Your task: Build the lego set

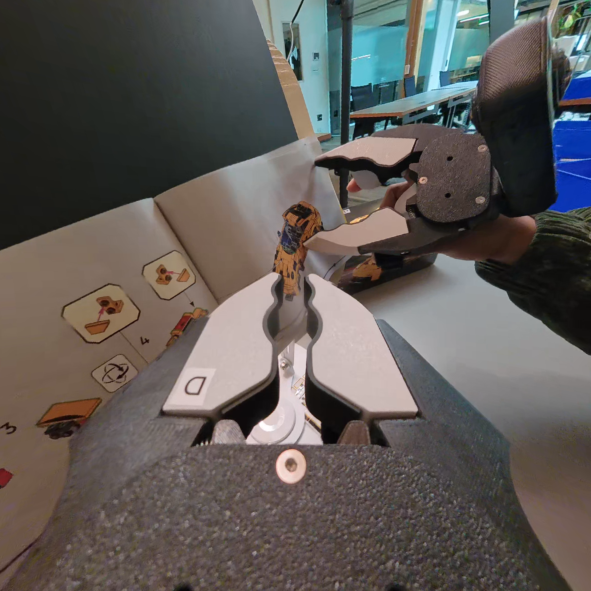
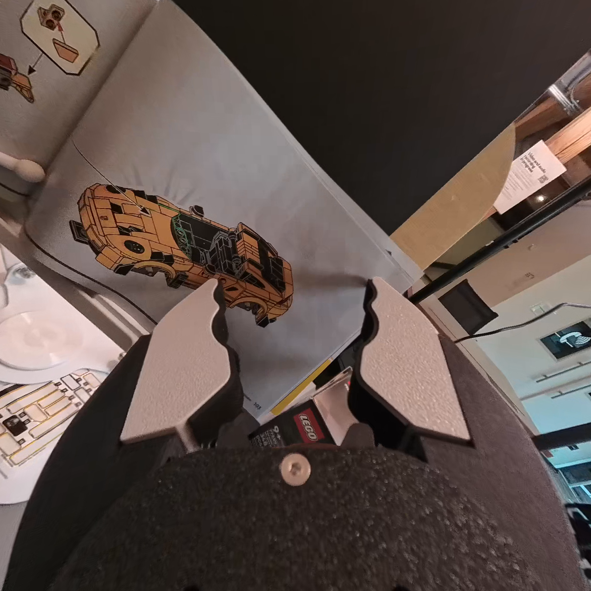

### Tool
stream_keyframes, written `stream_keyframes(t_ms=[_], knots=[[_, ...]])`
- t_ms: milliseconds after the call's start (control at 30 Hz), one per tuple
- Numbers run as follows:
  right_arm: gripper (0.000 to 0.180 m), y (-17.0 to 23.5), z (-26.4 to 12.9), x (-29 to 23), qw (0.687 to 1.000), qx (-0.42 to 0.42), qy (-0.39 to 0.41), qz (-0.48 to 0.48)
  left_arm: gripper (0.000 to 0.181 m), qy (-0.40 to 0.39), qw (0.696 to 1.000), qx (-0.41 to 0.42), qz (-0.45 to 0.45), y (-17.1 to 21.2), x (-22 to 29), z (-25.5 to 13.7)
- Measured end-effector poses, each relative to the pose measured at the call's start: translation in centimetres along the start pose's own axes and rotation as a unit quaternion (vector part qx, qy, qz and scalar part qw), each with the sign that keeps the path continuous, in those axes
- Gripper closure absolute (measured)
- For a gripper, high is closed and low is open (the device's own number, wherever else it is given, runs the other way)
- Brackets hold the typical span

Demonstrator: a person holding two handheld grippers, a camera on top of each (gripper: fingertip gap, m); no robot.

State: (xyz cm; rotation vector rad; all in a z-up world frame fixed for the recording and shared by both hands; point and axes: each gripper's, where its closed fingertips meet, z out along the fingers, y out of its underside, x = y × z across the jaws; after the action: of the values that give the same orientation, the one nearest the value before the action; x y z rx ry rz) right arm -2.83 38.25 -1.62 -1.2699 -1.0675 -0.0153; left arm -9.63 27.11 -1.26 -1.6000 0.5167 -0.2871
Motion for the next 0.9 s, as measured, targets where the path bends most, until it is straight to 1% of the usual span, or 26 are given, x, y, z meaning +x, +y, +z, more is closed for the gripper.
stream_keyframes(t_ms=[167, 200, 233, 300, 367, 400, 433, 533, 600, 667, 767, 867, 900], knots=[[0.124, 0.6, 0.5, -0.9, 1.000, 0.017, -0.007, 0.023, 0.170, 0.001, 1.000, 0.004, 0.002, 0.2, -0.2, -0.2], [0.132, 0.7, 0.6, -1.1, 0.999, 0.017, -0.011, 0.025, 0.171, 0.002, 1.000, 0.004, 0.002, 0.3, -0.2, -0.2], [0.144, 0.9, 0.6, -1.4, 0.999, 0.018, -0.014, 0.023, 0.171, 0.001, 1.000, 0.003, 0.004, 0.3, -0.2, -0.2], [0.180, 0.8, 0.4, -1.3, 1.000, 0.025, 0.009, -0.003, 0.171, -0.007, 1.000, 0.001, 0.007, 0.4, -0.5, -0.2], [0.180, 0.0, 0.1, -1.1, 0.998, 0.039, 0.027, -0.038, 0.171, -0.021, 1.000, -0.003, 0.013, 0.6, -1.1, -0.3], [0.172, -0.7, -0.1, -1.3, 0.998, 0.048, 0.021, -0.045, 0.171, -0.030, 0.999, -0.005, 0.016, 0.7, -1.5, -0.3], [0.156, -1.5, -0.2, -1.6, 0.997, 0.055, 0.009, -0.050, 0.171, -0.040, 0.999, -0.009, 0.019, 0.8, -1.8, -0.3], [0.125, -3.6, -0.4, -2.5, 0.994, 0.060, -0.024, -0.089, 0.169, -0.067, 0.997, -0.023, 0.035, 1.3, -2.8, -0.4], [0.107, -4.4, 0.0, -2.9, 0.991, 0.044, -0.036, -0.122, 0.168, -0.077, 0.996, -0.027, 0.045, 1.4, -3.0, -0.4], [0.090, -4.4, 0.8, -2.7, 0.989, 0.015, -0.042, -0.143, 0.168, -0.079, 0.995, -0.028, 0.050, 1.3, -3.0, -0.5], [0.083, -3.5, 2.0, -2.3, 0.990, -0.018, -0.063, -0.125, 0.167, -0.090, 0.994, -0.031, 0.061, 1.3, -3.2, -0.8], [0.085, -3.2, 2.5, -2.2, 0.990, -0.007, -0.061, -0.124, 0.167, -0.119, 0.989, -0.037, 0.076, 1.4, -4.5, -1.3], [0.091, -3.3, 2.4, -2.2, 0.991, -0.004, -0.060, -0.122, 0.167, -0.131, 0.987, -0.042, 0.079, 1.6, -5.2, -1.5]])
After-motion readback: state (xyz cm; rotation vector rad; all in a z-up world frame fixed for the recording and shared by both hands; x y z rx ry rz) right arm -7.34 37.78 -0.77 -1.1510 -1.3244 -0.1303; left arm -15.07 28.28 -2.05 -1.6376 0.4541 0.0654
